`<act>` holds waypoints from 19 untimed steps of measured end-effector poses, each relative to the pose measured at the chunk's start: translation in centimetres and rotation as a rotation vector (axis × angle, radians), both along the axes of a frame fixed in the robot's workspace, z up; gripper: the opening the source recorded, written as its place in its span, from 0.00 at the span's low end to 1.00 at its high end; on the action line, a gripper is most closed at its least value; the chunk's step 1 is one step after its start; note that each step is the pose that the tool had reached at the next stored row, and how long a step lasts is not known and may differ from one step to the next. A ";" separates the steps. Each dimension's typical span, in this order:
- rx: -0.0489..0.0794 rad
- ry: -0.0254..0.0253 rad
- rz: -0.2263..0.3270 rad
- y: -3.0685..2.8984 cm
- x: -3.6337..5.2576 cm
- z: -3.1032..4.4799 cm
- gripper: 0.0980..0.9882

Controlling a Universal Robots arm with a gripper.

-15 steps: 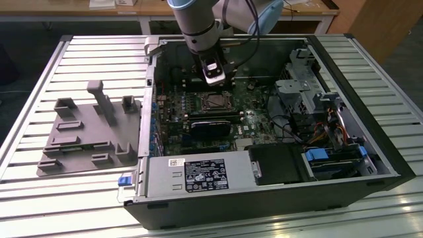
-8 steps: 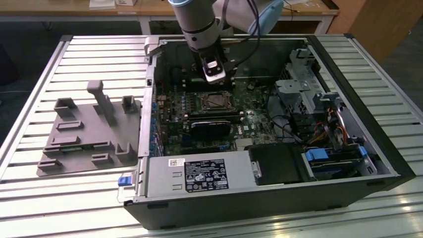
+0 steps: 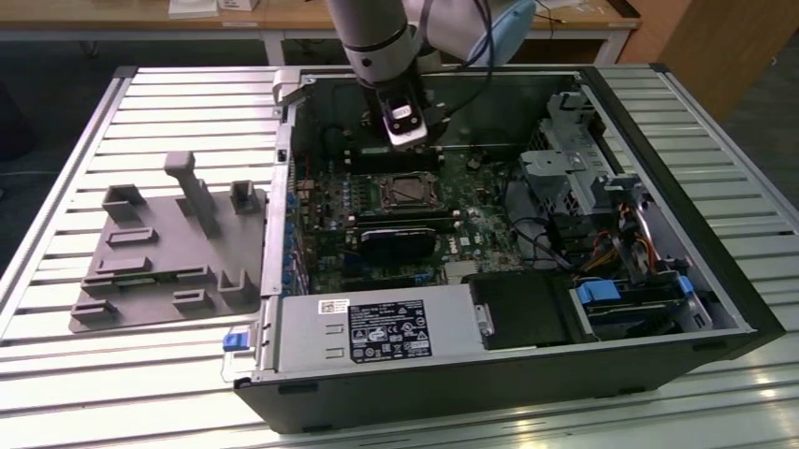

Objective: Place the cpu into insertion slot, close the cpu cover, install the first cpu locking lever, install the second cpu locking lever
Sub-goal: 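Install the first cpu locking lever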

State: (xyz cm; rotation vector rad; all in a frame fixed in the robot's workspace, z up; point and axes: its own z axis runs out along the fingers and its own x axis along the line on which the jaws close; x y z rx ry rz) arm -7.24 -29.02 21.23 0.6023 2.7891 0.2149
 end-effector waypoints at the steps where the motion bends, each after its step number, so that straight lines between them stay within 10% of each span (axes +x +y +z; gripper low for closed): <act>1: 0.000 0.0002 0.000 0.00 0.00 0.19 0.00; 12: 0.000 0.0035 0.000 -0.01 0.01 0.83 0.00; 16: 0.000 0.0310 0.000 -0.01 0.14 0.80 0.00; 19: 0.000 0.0803 0.000 -0.01 0.53 0.74 0.00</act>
